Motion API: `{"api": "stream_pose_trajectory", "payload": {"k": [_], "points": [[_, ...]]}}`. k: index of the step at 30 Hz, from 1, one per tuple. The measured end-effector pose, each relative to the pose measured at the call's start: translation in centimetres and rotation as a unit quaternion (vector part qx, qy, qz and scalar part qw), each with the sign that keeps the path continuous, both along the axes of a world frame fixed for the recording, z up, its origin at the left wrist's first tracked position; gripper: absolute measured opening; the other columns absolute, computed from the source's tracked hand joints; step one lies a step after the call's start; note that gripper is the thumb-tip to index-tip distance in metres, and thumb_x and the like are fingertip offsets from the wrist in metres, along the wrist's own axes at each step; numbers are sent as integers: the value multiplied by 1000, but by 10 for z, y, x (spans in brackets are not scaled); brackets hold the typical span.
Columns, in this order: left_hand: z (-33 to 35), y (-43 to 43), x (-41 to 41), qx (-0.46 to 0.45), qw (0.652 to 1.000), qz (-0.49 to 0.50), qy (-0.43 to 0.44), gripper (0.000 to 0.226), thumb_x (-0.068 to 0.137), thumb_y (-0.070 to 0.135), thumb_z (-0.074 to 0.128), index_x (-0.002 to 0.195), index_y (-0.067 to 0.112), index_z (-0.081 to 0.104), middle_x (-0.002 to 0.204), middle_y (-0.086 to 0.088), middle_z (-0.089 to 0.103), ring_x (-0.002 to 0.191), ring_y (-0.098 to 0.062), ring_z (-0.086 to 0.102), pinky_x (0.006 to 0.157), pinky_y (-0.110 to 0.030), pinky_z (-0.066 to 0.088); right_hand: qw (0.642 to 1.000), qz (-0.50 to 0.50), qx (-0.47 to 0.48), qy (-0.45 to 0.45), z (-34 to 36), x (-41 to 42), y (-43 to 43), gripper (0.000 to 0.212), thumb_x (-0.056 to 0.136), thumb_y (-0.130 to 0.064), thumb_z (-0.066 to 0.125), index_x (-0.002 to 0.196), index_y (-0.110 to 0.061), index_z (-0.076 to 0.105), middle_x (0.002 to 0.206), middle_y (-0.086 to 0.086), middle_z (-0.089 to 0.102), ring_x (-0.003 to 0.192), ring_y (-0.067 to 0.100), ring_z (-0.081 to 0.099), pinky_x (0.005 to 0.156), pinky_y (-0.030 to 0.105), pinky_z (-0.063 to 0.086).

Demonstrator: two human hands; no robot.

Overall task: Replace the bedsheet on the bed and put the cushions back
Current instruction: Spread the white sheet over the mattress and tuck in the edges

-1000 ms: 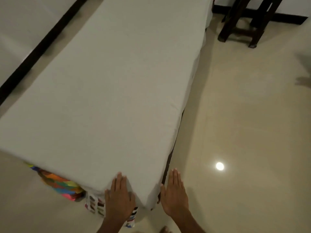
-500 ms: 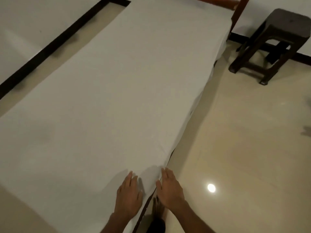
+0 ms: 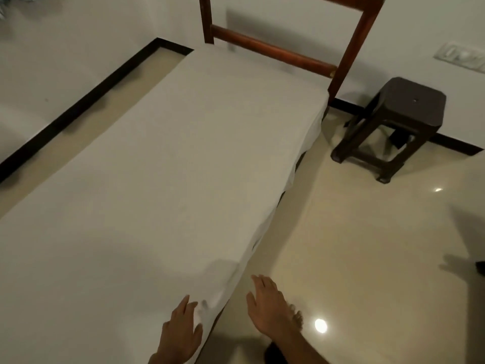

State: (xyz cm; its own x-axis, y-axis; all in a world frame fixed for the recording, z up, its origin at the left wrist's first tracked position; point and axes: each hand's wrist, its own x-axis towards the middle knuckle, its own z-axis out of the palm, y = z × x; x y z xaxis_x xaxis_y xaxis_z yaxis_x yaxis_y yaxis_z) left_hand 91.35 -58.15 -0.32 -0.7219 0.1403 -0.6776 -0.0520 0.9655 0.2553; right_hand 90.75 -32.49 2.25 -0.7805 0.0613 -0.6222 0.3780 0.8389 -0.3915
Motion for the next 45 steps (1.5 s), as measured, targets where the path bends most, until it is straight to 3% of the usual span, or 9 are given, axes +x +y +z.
{"api": "stream_pose_trajectory", "payload": {"k": [7,11,13,21,29,31,35,41,45], "points": [[6,147,-79,39,993,110,-35,52,101,36,55,150,29,40,164,5,24,148,-17,33,110,-37,38,1000,4,-14,-15,26,-107,144,51,106,-38,39,154,-24,41,156,-3,43,145,18,38,116,35,36],[1,231,-118,117,970,202,-73,35,96,24,60,130,17,63,135,-4,60,129,-18,57,100,-15,33,997,-67,-34,-19,32,-166,208,38,104,-37,46,140,-30,56,140,-8,57,134,15,50,106,32,43],[3,266,-143,146,950,253,-110,12,100,18,61,105,25,68,113,1,67,109,-14,63,93,-20,43,991,-115,-62,-26,24,-198,235,32,103,-32,52,131,-27,65,132,-7,66,126,14,59,102,26,46],[-36,346,-251,282,722,592,-221,18,107,20,53,116,14,68,103,-11,74,65,-14,68,58,-24,46,931,-319,-152,-95,-35,-358,306,24,96,-18,57,112,-19,74,104,5,77,93,27,72,79,41,61],[-91,386,-306,268,601,730,-184,19,101,24,63,109,10,73,98,-11,80,93,-30,76,76,-37,56,912,-345,-170,-144,-112,-486,348,22,98,-15,57,114,-14,72,97,10,76,88,30,75,67,38,61],[-118,394,-310,259,549,774,-180,18,100,19,63,110,7,72,99,-14,79,94,-35,75,75,-37,55,902,-360,-170,-165,-145,-505,359,26,101,-15,57,123,-9,69,101,14,74,82,30,71,61,36,57],[-155,411,-317,280,406,860,-130,13,105,10,53,102,8,65,101,-15,72,89,-35,69,74,-38,54,867,-398,-210,-212,-203,-532,368,42,108,-9,45,150,-7,45,140,16,55,100,37,65,85,51,58],[-201,429,-334,338,159,927,-36,16,100,-9,51,110,-2,61,108,-18,67,96,-31,64,99,-45,55,849,-386,-224,-283,-241,-536,373,6,103,-7,57,106,-5,62,88,11,63,70,21,58,59,34,54],[-205,447,-340,296,112,948,-23,9,96,3,68,104,3,65,102,-11,72,91,-26,70,99,-44,55,887,-333,-164,-274,-255,-532,389,15,95,-16,73,96,-4,64,84,10,65,64,19,61,52,28,49]]}}
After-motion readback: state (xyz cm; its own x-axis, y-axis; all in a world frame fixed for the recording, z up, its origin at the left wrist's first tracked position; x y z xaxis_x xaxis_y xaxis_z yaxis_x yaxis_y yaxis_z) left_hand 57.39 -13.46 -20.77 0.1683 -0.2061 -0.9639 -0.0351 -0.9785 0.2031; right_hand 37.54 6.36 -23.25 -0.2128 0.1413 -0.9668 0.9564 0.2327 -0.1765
